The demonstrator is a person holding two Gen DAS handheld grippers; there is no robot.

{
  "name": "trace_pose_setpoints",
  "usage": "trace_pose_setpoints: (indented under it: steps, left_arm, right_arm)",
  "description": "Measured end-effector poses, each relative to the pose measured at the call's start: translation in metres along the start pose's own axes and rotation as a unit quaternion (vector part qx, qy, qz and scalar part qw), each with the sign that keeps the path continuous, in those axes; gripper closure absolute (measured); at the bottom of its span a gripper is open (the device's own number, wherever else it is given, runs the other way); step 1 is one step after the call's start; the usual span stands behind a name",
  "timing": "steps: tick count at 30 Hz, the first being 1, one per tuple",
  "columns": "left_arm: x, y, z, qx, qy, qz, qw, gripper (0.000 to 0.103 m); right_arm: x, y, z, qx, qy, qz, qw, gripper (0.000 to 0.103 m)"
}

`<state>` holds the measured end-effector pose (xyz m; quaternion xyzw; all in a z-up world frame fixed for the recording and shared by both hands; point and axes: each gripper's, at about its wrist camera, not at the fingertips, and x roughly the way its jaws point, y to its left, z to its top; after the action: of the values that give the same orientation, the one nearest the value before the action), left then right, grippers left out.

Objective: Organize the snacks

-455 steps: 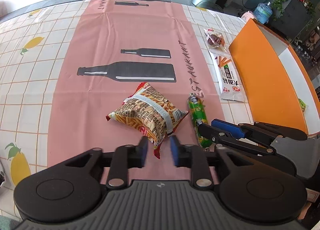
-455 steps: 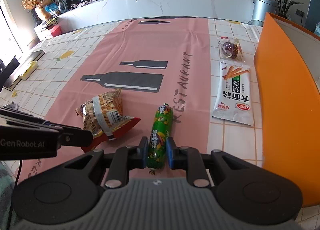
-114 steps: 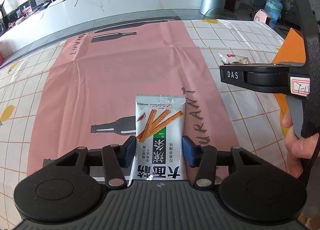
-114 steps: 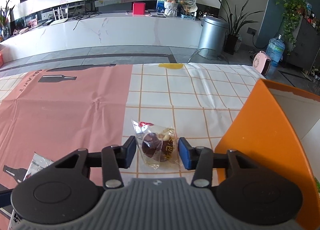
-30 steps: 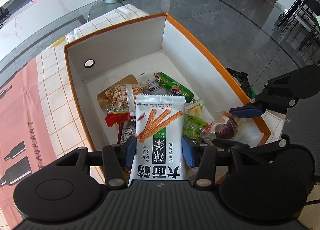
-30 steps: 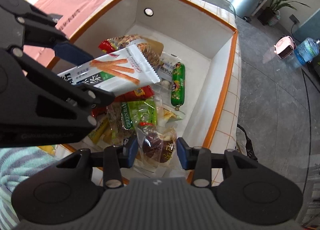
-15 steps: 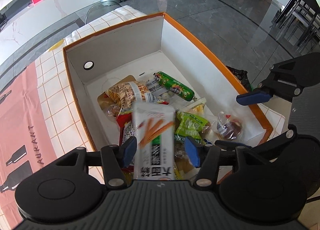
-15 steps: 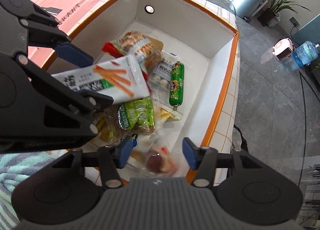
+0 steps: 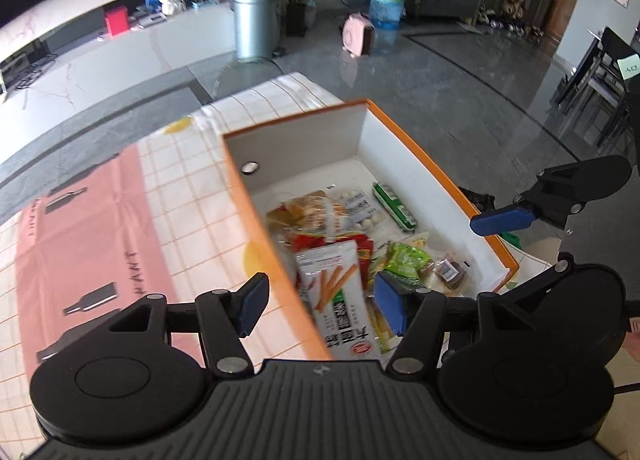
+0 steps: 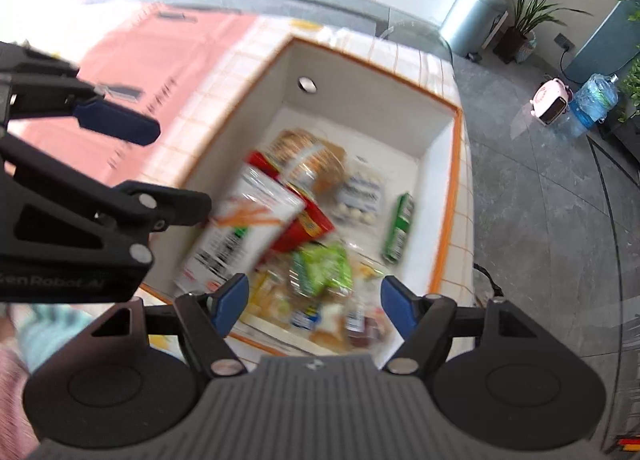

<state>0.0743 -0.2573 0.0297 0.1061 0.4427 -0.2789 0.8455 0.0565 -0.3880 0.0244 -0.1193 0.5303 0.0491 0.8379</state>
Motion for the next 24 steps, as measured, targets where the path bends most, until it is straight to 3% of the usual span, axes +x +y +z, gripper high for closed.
trace_pose_setpoints:
  steps: [10, 17, 20, 24]
  left_arm:
    - [-0.084, 0.067, -0.046, -0.048, -0.046, 0.091, 0.9936, 0.028]
    - [-0.122, 0.107, -0.091, -0.098, -0.090, 0.154, 0.9791, 0.022]
    - [-0.135, 0.117, -0.112, -0.109, -0.112, 0.177, 0.9716, 0.021]
    - [-0.140, 0.121, -0.136, -0.111, -0.120, 0.206, 0.9648, 0.020]
  right_arm:
    - [-0.051, 0.085, 0.017, 0.020, -0.091, 0.047, 0.995, 0.020]
    - [-0.076, 0.143, 0.016, 0.031, -0.146, 0.059, 0.987, 0.015]
    - [-0.079, 0.164, 0.009, 0.050, -0.164, 0.072, 0.983, 0.005]
    - [-0.079, 0.195, -0.006, 0.063, -0.180, 0.058, 0.980, 0.005]
